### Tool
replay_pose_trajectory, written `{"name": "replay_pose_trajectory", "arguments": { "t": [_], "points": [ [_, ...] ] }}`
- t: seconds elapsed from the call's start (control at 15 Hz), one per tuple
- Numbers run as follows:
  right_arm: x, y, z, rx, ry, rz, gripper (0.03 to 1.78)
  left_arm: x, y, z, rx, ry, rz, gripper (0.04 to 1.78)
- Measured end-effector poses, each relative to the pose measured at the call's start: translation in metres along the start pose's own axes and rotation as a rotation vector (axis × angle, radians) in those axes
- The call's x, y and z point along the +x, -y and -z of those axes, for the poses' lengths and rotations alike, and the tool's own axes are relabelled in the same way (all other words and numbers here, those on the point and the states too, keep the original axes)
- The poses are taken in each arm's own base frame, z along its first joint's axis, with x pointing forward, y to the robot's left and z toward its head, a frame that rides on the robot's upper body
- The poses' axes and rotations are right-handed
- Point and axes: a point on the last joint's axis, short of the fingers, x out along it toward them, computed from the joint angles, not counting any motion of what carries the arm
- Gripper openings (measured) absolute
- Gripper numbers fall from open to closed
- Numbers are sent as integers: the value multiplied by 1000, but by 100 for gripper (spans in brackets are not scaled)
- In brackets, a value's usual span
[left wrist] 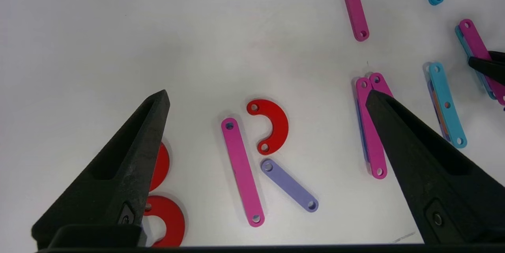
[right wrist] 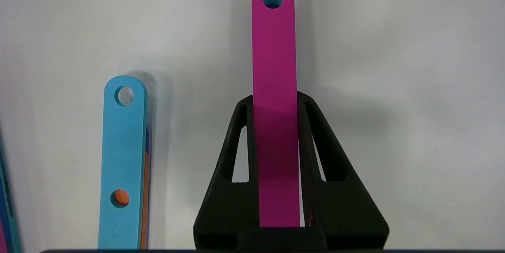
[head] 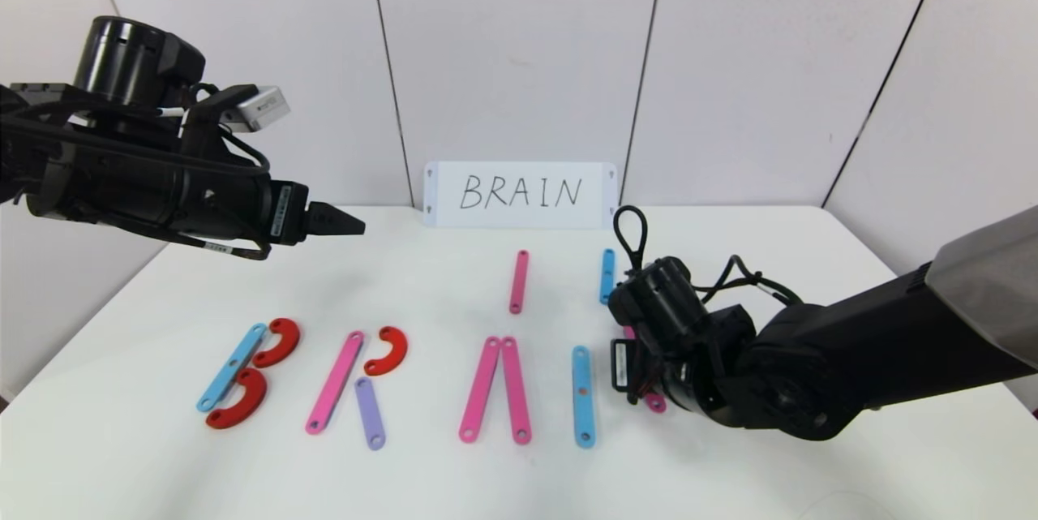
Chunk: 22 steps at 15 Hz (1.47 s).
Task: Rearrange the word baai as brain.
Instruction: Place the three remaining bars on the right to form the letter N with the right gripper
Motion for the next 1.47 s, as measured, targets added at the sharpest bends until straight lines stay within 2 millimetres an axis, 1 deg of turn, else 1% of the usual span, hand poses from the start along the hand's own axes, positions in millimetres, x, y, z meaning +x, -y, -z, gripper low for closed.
{"name": "replay_pose_trajectory", "arguments": {
  "t": [0.2,0.33,0.4,0.67,0.8,0.87,1.0,1.13,1.27,1.47],
  "points": [
    [-3,-1,3,-14,-9,-2,39,-1,0,0,1,1,0,174],
    [-3,-1,3,-13,-9,-2,56,-1,0,0,1,0,0,174],
    [-4,-1,3,-14,-10,-1,70,-1,0,0,1,0,1,174],
    [-6,0,1,-9,-5,-4,138,-1,1,0,2,0,1,174],
    [-9,2,-2,-6,9,-7,159,-1,1,0,1,-1,1,174],
    [-10,3,-4,-5,14,-7,167,-1,1,0,1,-1,1,174],
    [-12,3,-6,-1,23,-9,174,-1,1,0,1,-1,1,174],
    [-14,1,-11,3,38,-18,174,-1,1,0,1,0,1,174],
    [-18,-3,-22,-8,66,-40,174,-1,1,0,1,2,1,174],
    [-21,-14,-48,-50,130,-74,174,-2,1,0,2,5,0,174]
  ]
}}
